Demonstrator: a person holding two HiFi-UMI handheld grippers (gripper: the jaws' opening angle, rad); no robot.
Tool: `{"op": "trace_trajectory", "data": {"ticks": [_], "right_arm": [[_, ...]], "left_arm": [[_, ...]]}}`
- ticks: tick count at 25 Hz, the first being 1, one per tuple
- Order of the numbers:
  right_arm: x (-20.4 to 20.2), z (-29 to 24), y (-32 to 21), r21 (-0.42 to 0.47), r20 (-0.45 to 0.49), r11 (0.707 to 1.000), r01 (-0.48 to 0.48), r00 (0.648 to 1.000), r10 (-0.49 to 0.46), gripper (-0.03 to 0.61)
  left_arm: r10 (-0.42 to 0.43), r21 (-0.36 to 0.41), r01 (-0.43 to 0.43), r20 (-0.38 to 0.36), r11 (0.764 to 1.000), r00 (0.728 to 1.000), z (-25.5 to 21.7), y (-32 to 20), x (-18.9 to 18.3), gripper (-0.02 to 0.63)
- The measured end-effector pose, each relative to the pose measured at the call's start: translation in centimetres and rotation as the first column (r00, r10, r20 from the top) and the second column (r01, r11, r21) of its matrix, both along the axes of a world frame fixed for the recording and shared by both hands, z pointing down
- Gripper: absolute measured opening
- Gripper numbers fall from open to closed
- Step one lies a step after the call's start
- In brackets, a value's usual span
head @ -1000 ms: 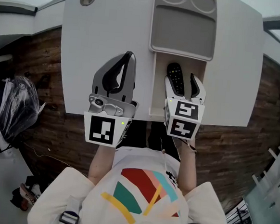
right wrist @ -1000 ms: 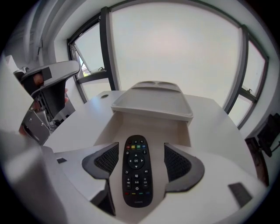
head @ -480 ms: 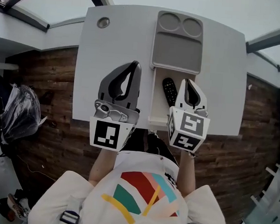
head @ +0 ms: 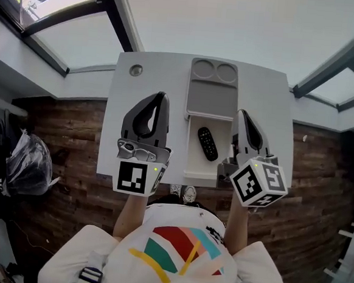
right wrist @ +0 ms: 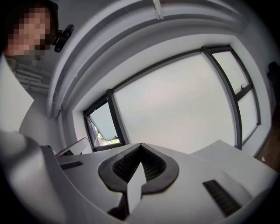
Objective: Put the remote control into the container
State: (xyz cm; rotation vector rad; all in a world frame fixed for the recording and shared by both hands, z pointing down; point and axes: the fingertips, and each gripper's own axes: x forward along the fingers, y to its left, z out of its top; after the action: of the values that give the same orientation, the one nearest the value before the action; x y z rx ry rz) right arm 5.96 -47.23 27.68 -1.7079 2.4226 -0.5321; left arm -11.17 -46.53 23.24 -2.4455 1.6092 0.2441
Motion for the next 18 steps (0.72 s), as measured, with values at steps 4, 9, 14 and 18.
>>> {"op": "trace_trajectory", "data": {"ticks": [4, 9, 14, 18], "right_arm": [[0.3, -4.0, 1.5, 0.124, -0.063, 0.992, -0.014, 0.998, 0.022, 0.0], [0.7, -7.5, 3.6, 0.255, -0.176, 0.967, -0.025, 0.982, 0.072, 0.001], [0.9, -9.8, 5.3, 0.336, -0.223, 0.942, -0.029, 0.969, 0.11, 0.002], [1.4, -11.1, 6.5, 0.377, -0.214, 0.926, -0.023, 0.97, 0.112, 0.002]], "left_arm": [[0.018, 0.033, -0.018, -0.003, 0.999, 1.0, -1.8, 0.4, 0.5, 0.006], [0.022, 0.1, -0.023, 0.009, 0.995, 1.0, -5.0, 1.9, 1.5, 0.006], [0.026, 0.146, -0.029, 0.017, 0.989, 1.0, -6.9, 3.1, 2.0, 0.005], [0.02, 0.243, -0.021, 0.003, 0.97, 1.0, -8.6, 4.1, 1.9, 0.006]]}}
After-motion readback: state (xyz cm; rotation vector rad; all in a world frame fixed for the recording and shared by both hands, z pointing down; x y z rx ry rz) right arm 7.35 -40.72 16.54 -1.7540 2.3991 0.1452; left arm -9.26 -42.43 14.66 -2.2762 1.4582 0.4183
